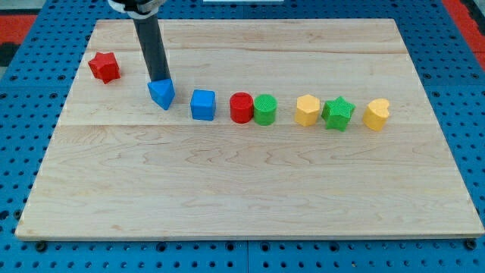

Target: Move your hand away from the triangle

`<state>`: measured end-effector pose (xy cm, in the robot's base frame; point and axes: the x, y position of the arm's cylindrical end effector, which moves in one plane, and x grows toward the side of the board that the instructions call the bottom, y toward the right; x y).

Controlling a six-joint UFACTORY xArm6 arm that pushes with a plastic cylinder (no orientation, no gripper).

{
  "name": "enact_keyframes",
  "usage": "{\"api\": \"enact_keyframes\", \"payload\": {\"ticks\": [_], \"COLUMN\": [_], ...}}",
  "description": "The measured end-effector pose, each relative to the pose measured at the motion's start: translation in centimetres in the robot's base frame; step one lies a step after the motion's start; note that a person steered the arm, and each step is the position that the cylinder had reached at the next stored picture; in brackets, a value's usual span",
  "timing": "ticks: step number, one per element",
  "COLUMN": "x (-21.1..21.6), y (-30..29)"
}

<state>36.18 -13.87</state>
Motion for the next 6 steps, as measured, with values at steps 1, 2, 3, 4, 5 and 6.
{"api": "enact_keyframes", "payload": {"ticks": [1, 2, 3, 4, 5, 6], "x": [1.3, -0.5, -4.9, -7.9, -7.9, -7.1], "y": [-0.7, -1.0, -2.3, -7.6, -12.7, -13.3]}}
